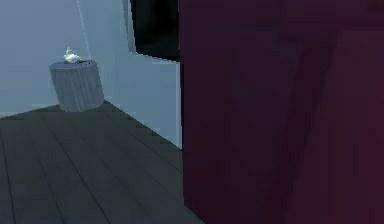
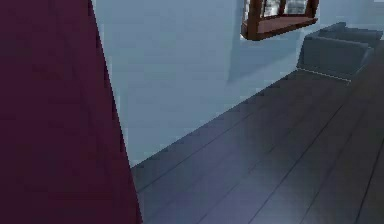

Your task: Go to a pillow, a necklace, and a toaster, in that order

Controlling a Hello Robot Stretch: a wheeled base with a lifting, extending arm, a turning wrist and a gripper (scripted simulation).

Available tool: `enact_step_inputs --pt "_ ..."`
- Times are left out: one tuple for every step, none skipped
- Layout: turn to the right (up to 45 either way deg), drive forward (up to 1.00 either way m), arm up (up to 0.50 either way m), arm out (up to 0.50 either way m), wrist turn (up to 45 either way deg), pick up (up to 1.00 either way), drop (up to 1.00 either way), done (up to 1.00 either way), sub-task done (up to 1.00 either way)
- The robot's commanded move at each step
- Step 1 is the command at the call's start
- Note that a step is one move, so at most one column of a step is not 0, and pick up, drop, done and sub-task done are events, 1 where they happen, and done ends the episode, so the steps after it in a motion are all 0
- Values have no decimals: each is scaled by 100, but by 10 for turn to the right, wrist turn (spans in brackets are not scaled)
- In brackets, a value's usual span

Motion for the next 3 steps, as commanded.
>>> enact_step_inputs --pt "0 20 0 0 0 0 0 0 0" --pt "-450 0 0 0 0 0 0 0 0" --pt "-450 0 0 0 0 0 0 0 0"
